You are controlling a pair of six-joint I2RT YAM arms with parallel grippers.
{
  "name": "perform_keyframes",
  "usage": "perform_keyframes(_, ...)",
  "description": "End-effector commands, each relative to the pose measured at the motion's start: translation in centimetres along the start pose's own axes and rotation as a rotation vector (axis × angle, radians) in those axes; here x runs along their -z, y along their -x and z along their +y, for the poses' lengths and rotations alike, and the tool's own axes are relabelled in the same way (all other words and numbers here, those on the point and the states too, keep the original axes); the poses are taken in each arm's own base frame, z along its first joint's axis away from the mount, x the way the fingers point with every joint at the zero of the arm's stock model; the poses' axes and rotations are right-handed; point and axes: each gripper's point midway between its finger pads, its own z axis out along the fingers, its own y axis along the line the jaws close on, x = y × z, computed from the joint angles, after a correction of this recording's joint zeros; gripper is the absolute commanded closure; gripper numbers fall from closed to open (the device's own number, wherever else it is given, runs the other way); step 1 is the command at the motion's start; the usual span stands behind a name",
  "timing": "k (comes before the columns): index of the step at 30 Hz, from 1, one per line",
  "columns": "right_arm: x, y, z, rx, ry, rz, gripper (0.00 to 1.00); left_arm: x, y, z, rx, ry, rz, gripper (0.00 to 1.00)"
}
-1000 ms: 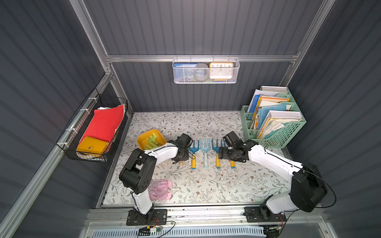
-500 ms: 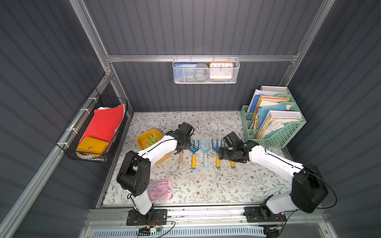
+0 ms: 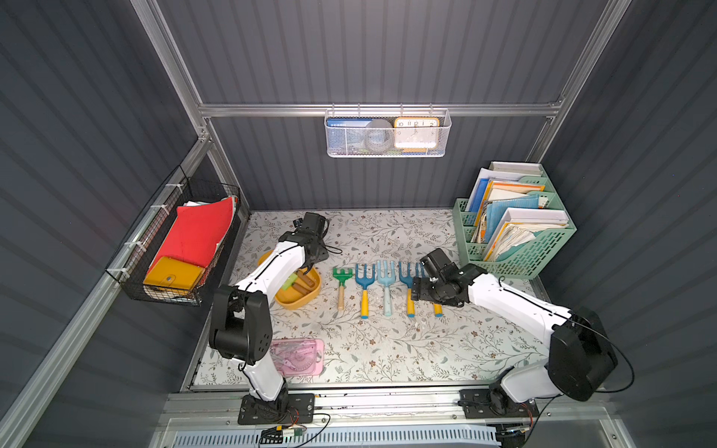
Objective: Take the hand rake out of the storage box
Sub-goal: Place the rake at the center of the board, then move the storage box to the center of the board.
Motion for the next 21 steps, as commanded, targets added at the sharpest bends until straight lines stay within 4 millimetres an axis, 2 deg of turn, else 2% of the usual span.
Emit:
perform_keyframes(1, 0.1, -0.2, -0.1, 0.001, -0.002, 0.005, 0.04, -0.5, -1.0, 1.4, 0.024, 0.042, 0.027, 0.5)
perform_keyframes(6, -0.1, -0.2, -0.2, 0.003, -0.004, 0.007, 0.04, -2.5, -2.1, 1.9, 0.031, 0.047, 0.062, 0.58)
perform_keyframes(13, -0.2, -0.4, -0.3, 0.002, -0.005, 0.01, 0.04, -4.2, -3.0, 1.8, 0.009, 0.038, 0.096, 0.66)
perform_keyframes(21, -0.2, -0.4, -0.2, 0.0, -0.001, 0.012, 0.04, -4.6, -2.9, 1.3, -0.016, 0.018, 0.095, 0.68)
